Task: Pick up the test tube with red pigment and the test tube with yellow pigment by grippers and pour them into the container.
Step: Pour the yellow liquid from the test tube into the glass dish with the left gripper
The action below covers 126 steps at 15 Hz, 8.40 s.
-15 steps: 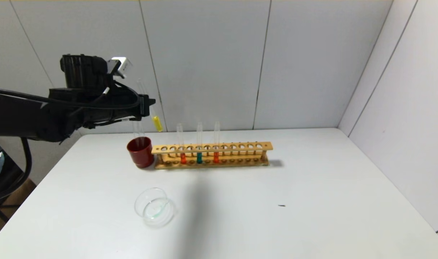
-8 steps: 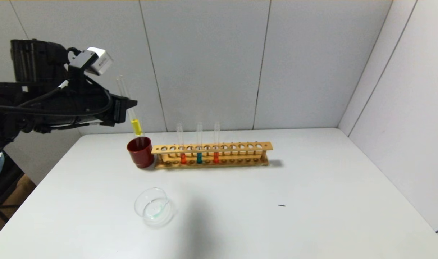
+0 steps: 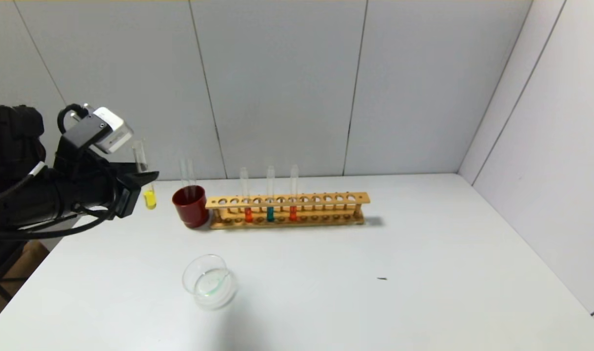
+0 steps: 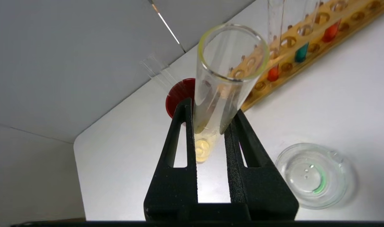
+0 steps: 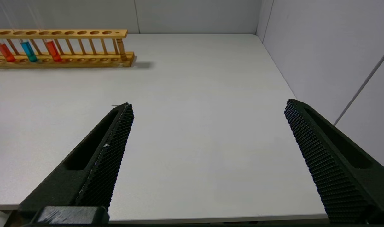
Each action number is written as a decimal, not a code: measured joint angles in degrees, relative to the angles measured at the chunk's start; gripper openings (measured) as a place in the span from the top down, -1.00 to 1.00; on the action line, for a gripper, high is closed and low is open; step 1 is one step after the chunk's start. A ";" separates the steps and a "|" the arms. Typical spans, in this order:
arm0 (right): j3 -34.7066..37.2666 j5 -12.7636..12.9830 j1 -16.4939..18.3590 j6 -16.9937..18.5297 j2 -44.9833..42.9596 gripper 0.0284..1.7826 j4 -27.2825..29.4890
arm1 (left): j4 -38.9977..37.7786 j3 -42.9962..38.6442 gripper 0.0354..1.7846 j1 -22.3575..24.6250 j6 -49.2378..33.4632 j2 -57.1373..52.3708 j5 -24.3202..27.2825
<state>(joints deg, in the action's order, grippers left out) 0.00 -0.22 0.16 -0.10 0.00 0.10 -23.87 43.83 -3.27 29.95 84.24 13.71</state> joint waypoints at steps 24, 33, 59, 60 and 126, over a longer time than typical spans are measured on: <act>0.00 0.00 0.00 0.02 0.00 -0.96 0.00 | -35.04 -13.79 0.68 9.28 55.97 20.77 23.43; 0.00 -0.02 0.02 0.00 0.00 -0.96 0.00 | -34.84 -14.73 0.68 7.25 64.23 21.80 25.59; 0.00 0.00 0.02 0.00 0.00 -0.96 0.00 | -32.41 -15.38 0.68 5.22 79.53 20.33 27.43; 0.00 -0.02 0.00 0.00 0.00 -0.96 0.00 | -32.44 -15.38 0.68 5.19 79.91 20.33 27.36; 0.00 0.00 0.02 0.00 0.00 -0.96 0.00 | -33.55 -9.16 0.68 4.64 98.20 19.46 27.25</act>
<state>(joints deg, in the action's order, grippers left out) 0.00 -0.22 0.18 -0.10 0.00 0.10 -57.42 34.67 1.38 128.15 103.69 40.96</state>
